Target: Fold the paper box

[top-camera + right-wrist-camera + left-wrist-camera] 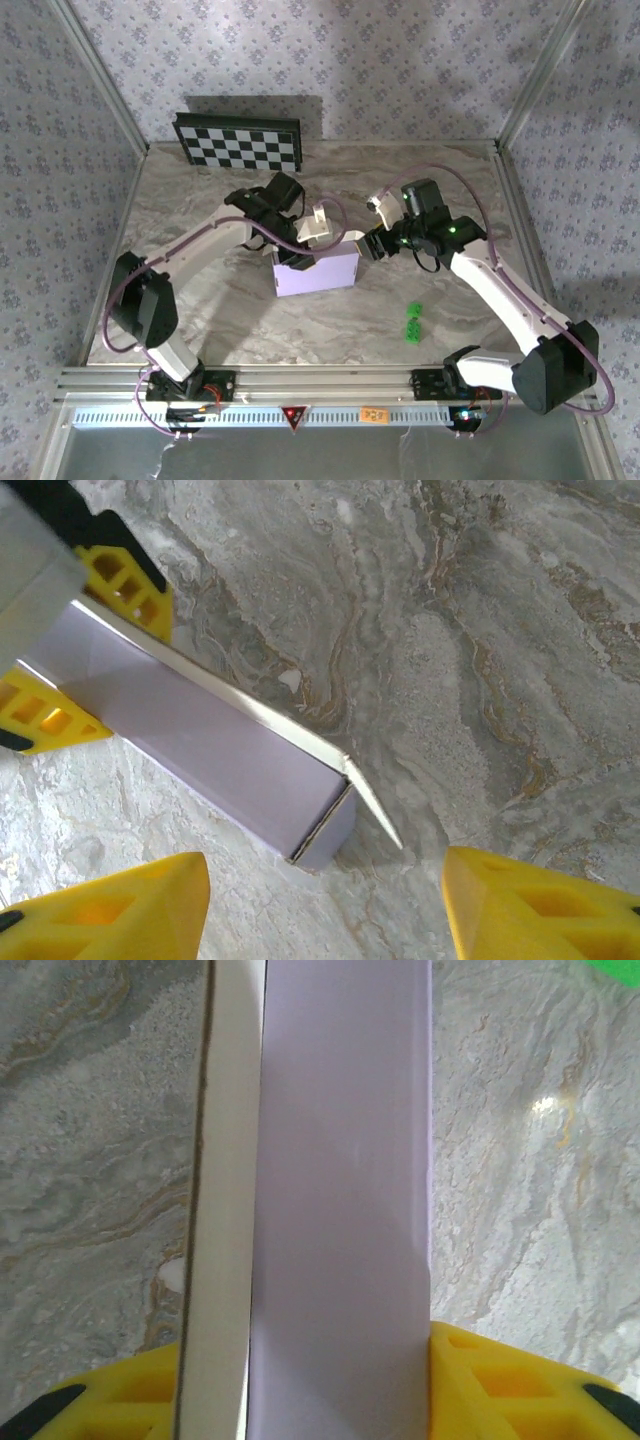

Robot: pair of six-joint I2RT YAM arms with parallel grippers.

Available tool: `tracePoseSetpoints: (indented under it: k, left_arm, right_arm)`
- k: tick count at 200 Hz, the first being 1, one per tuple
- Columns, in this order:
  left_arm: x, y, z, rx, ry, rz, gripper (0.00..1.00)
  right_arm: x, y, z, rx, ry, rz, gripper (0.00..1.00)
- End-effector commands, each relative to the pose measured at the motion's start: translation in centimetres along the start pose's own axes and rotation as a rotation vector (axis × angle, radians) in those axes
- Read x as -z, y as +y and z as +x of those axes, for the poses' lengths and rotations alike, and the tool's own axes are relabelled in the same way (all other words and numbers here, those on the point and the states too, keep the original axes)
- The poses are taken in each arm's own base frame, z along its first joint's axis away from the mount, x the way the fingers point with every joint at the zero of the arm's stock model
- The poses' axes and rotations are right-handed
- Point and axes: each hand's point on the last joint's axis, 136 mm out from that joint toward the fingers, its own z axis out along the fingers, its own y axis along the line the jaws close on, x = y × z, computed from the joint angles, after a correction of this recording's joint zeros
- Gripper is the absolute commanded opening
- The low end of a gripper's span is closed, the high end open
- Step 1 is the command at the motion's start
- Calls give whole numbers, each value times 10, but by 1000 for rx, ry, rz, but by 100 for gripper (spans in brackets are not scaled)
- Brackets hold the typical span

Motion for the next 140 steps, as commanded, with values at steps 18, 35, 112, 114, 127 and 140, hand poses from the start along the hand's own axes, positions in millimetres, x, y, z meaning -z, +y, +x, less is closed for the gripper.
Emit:
tracePoseSetpoints:
  k: [18, 35, 112, 114, 127, 140]
  left_arm:
    - [18, 4, -7, -136, -73, -147, 42]
    - [13, 3, -7, -162, -83, -162, 42]
    - [-6, -5, 6, -146, 5, -98, 42]
    - [-5, -4, 6, -146, 4, -100, 42]
    - [-5, -5, 5, -151, -1, -104, 42]
    - [-4, -5, 4, -152, -7, -105, 42]
  right_arm:
    - [-3, 7, 13, 77, 128, -53, 62]
    - [-4, 10, 8, 93, 136, -77, 59]
    - [-19, 10, 0, 150, 132, -46, 44]
    - [-19, 9, 1, 150, 133, -42, 44]
    - [-21, 6, 2, 151, 143, -27, 43]
    - [-23, 5, 3, 155, 157, -29, 42]
